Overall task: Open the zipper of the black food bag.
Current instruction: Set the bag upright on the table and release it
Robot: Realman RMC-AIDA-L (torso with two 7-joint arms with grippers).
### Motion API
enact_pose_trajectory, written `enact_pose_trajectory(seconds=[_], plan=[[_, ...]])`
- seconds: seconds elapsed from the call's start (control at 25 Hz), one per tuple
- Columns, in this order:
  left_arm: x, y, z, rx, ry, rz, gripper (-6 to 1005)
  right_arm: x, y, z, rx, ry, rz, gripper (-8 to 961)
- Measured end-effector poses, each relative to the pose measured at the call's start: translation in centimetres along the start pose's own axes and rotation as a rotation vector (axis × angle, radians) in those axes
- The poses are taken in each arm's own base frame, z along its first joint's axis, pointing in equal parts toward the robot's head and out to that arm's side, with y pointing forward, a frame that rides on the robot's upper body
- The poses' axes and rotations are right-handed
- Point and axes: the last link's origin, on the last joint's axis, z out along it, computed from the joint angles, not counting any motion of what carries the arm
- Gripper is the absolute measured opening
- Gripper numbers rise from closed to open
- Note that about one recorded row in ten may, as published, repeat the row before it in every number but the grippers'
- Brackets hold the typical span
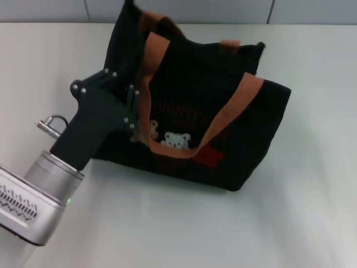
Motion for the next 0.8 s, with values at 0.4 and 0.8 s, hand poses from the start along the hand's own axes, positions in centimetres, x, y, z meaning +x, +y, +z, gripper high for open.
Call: enact_pose_trajectory(seconds=[0.4, 0.8], plan=[[0.3, 3.4, 0.3, -0.13, -0.034, -0.205, 122, -0.4, 0.3, -0.3, -0.13, -0.035, 0.152, 745], [0.7, 3.4, 0.3, -0.129, -0.019, -0.261, 306, -0.4, -0.3, -0.4, -0.305, -0.042, 0.296, 745]])
